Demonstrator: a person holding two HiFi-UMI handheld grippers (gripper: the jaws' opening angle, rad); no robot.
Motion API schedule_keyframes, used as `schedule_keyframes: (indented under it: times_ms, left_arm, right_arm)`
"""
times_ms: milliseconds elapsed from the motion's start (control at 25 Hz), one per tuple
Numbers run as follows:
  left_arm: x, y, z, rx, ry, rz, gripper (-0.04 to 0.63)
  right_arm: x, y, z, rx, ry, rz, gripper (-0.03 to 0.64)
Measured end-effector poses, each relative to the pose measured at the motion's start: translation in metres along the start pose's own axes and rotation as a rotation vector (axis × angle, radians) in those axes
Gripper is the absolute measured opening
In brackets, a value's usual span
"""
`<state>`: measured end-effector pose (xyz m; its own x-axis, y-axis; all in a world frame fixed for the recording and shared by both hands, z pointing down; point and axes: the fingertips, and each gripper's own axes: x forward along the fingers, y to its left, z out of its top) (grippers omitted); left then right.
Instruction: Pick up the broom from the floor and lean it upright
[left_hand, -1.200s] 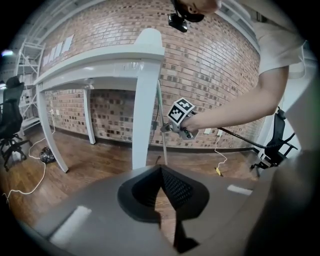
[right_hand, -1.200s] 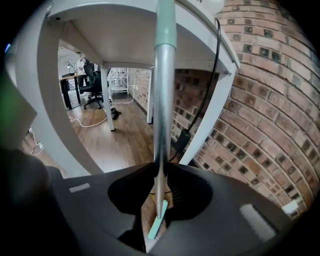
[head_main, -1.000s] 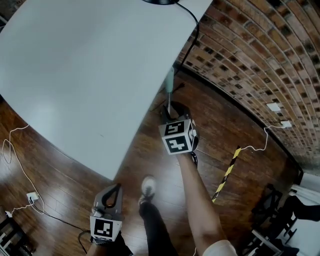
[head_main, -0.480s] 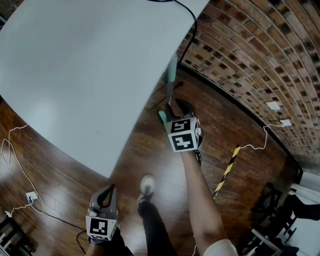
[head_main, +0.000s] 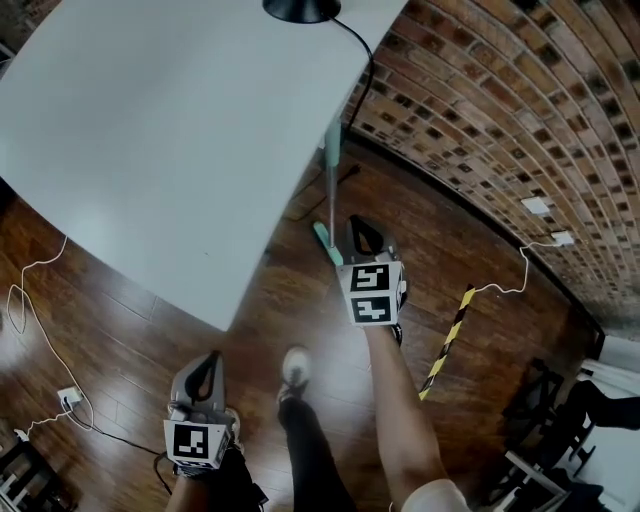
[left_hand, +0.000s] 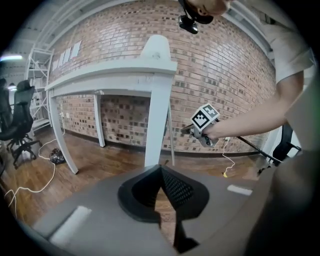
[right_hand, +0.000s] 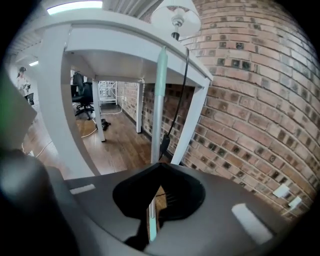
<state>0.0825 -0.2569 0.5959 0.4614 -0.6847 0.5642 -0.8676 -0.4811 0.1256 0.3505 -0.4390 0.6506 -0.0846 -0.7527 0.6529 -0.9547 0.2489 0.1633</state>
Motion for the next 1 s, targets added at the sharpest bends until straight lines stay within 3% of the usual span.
schedule_keyframes:
  times_ms: [200, 480, 720, 1000]
  left_arm:
    - [-0.017, 0.019, 0.056, 0.046, -0.075, 0.037, -0.002]
    - [-0.058, 0.024, 0.138, 0.06, -0.175, 0.052, -0.002]
    - [-0.11, -0.004, 0.199, 0.093, -0.259, -0.049, -0.002]
    - [-0.192, -0.019, 0.285, 0.14, -0.429, -0.144, -0.002]
  right_arm:
    - [-0.058, -0.014, 0.018, 0.05, -0.02, -0.045, 0.012]
    - [-0.168, -0.008, 0.046, 0.251, -0.102, -0.087, 0.012]
    - [-0.259, 0.002, 0.089, 0.294, -0.167, -0.077, 0.012]
    - [-0.384, 0.015, 0.167, 0.258, -0.34, -0.105, 0.012]
